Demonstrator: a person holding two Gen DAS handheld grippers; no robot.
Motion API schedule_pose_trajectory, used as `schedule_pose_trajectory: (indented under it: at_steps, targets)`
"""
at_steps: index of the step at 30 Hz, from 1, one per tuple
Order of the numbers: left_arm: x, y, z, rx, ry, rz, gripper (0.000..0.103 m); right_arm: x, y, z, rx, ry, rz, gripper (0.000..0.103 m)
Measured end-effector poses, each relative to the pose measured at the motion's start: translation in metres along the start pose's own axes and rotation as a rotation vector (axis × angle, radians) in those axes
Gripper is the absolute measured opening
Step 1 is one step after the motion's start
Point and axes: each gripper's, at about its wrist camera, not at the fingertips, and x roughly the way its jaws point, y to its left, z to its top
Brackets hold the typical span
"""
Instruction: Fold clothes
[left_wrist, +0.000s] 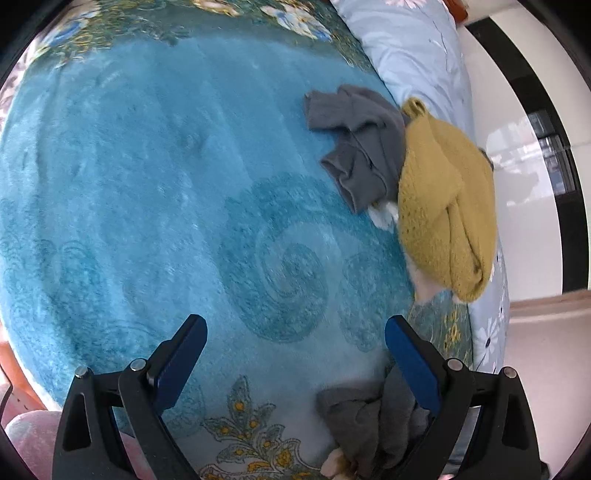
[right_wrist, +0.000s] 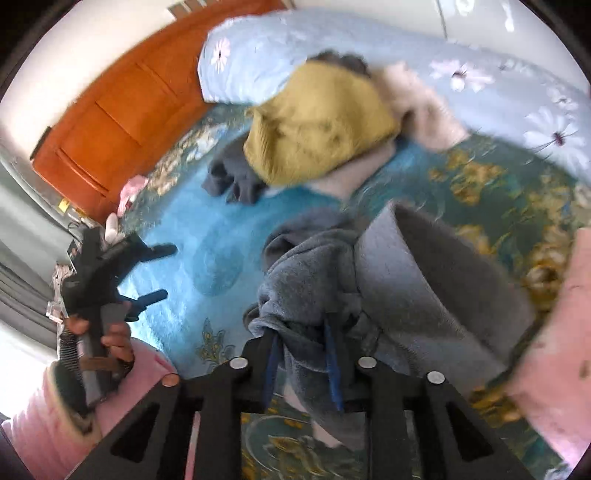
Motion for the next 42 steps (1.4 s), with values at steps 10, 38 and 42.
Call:
schedule_pose_trajectory:
  at_steps: [10,38,42]
  targets:
    - [0.010,-0.009,-0.004,0.045,0.041,0.028,0.097,-0.059,-0.037,0.007,0.016,-0.109,-0.050,0.050]
    - [0.057,-0.121,-0.035,0.395,0.187,0.007,0.096,-0.077,-0.123,-0.041,0.430,-0.200,0.374,0.004]
    - [0.082,-0.136,-0.050,0.408,0.258,-0.001,0.057,-0.065,-0.125,-0.057,0.469,-0.149,0.360,0.004]
